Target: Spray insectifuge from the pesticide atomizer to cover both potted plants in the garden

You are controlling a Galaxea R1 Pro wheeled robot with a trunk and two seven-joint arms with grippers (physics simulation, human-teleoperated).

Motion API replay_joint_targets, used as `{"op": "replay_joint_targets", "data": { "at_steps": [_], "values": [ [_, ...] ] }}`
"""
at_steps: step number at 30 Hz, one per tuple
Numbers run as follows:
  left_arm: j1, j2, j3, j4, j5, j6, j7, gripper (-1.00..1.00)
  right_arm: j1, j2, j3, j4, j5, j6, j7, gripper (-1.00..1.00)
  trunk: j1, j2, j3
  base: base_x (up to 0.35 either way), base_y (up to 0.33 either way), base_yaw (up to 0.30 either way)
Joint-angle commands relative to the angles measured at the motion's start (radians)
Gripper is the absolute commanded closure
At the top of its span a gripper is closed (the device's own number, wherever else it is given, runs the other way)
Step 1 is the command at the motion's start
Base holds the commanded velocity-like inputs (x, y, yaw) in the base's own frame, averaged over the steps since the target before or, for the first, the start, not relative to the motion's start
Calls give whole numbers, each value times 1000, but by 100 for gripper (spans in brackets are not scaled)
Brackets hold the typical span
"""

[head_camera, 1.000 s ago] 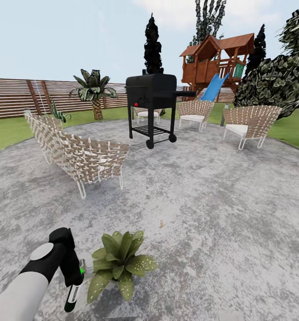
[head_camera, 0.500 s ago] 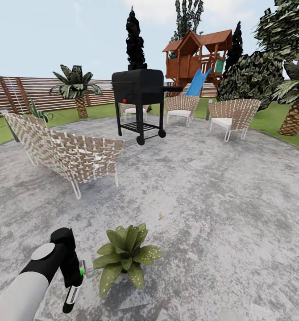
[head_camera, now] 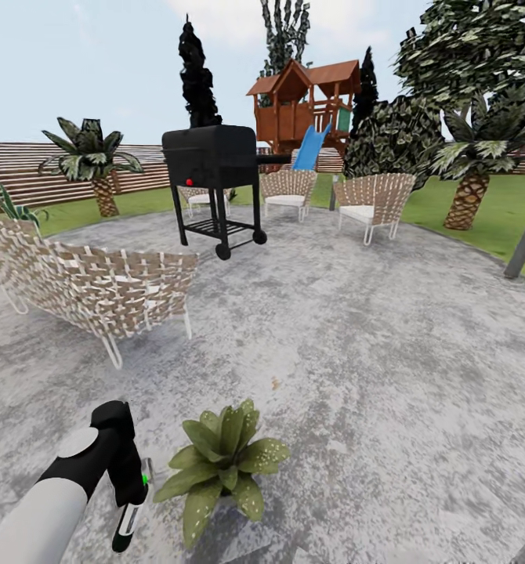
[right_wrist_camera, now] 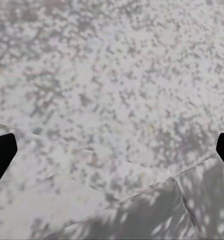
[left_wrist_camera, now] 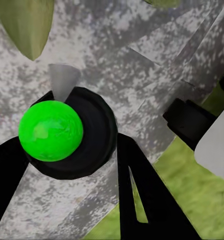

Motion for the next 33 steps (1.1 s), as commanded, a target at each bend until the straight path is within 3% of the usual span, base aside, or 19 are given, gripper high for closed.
{"op": "replay_joint_targets", "data": {
  "at_steps": [1, 6, 8, 15, 23, 33],
  "values": [
    [1, 0, -6, -2, -4, 9, -6, 100, -1, 0, 8, 1, -10, -4, -2, -100, 0, 0, -1, 42, 46, -268],
    [-18, -11, -97, -6, -27, 7, -31, 100, -1, 0, 8, 1, -10, -4, -2, -100, 0, 0, -1, 11, 12, -268],
    [-38, -16, -110, -16, -29, 8, -31, 100, -1, 0, 8, 0, -10, -4, -2, -100, 0, 0, -1, 1, 1, -268],
    [-57, -6, -113, -34, -27, 11, -31, 100, -1, 0, 8, 1, -10, -4, -2, -100, 0, 0, -1, -14, 1, -268],
    [-58, 2, -109, -35, -28, 13, -31, 100, -1, 0, 8, 1, -10, -4, -2, -100, 0, 0, -1, -254, 187, -266],
    [-50, 2, -108, -34, -29, 14, -31, 100, -1, -3, 10, 3, -7, -6, -2, -100, 0, 0, -1, -106, 306, -36]
  ]
}}
